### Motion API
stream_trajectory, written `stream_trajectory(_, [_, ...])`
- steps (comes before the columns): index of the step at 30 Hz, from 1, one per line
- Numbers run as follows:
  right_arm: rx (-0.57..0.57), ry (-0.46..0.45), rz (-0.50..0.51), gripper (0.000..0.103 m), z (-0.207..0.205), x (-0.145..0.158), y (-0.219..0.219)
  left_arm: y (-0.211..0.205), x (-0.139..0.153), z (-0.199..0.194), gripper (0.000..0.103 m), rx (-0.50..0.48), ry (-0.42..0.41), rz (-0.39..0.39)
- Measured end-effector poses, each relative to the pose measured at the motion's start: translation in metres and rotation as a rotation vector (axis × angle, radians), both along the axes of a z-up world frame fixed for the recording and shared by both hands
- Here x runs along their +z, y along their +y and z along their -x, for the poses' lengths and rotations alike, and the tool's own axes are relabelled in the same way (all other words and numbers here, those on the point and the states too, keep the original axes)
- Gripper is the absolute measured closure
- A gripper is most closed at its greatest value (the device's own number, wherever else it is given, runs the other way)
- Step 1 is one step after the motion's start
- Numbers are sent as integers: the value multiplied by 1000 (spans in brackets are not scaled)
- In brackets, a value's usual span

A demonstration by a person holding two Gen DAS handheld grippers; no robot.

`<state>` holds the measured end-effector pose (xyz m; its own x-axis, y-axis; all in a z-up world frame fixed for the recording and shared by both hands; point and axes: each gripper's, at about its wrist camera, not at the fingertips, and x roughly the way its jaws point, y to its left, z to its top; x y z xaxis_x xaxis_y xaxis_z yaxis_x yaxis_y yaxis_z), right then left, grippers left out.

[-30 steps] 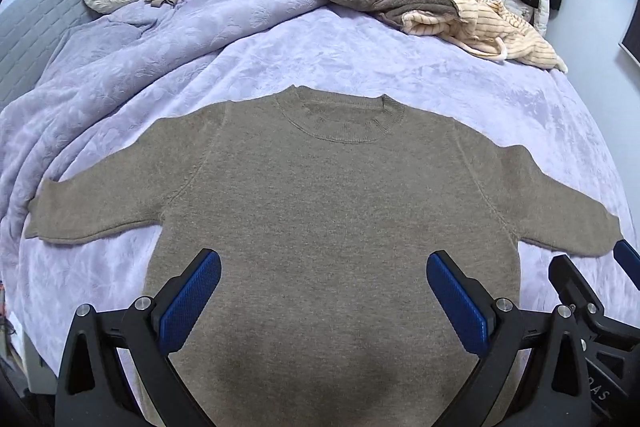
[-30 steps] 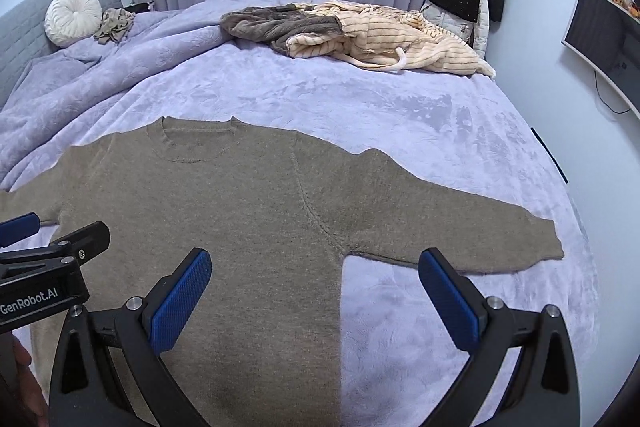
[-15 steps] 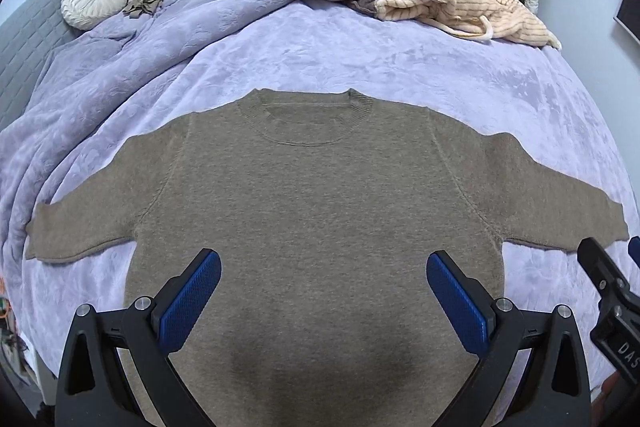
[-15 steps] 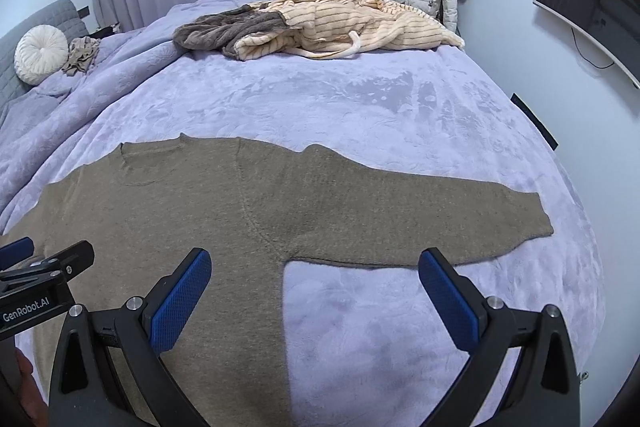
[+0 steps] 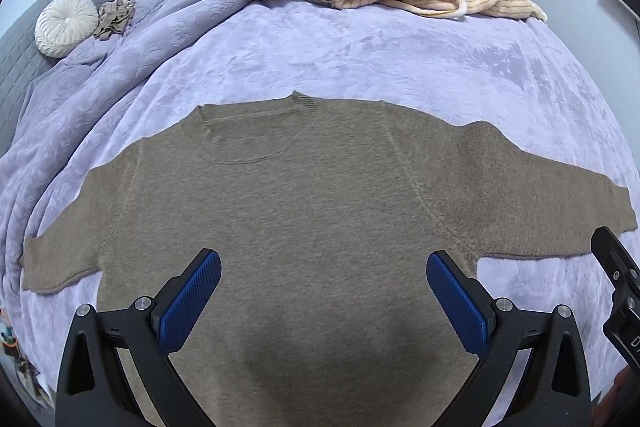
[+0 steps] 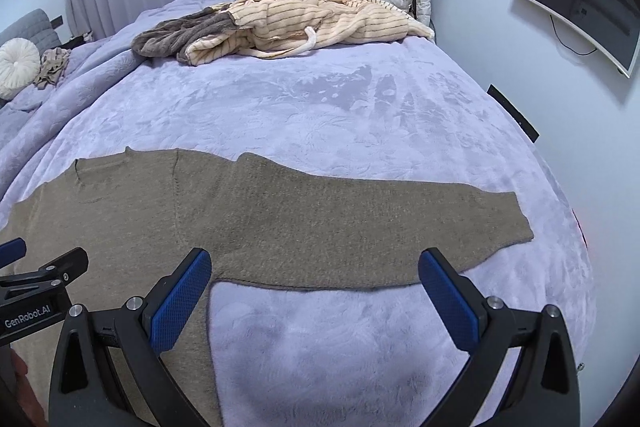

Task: Fold small clothes
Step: 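Move the right gripper toward the cuff of the sweater sleeve, then grasp the sleeve cuff with the right gripper and lift it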

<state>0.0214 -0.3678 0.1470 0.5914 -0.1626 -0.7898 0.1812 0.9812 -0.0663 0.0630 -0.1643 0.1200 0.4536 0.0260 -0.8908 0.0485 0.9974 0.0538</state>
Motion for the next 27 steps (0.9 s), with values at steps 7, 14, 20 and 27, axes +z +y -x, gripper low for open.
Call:
stream_trajectory(7, [-87,31,-5,0,-11,-21,-54,-32,-14,-15,0,-34,29,-11])
stream_trajectory(14, [-196,82,24,0,-16,-49,-113,-62,-24,-22,0,-80,45,-30])
stream_trajectory(20, [-341,144,3,0,-12,-82,-177,-81,-37,-30,0,-101,68,-49])
stream_trajectory(27, [-367,153,-137,0,-21,-109,-206,-99,-47,-35,0,-122,84,-66])
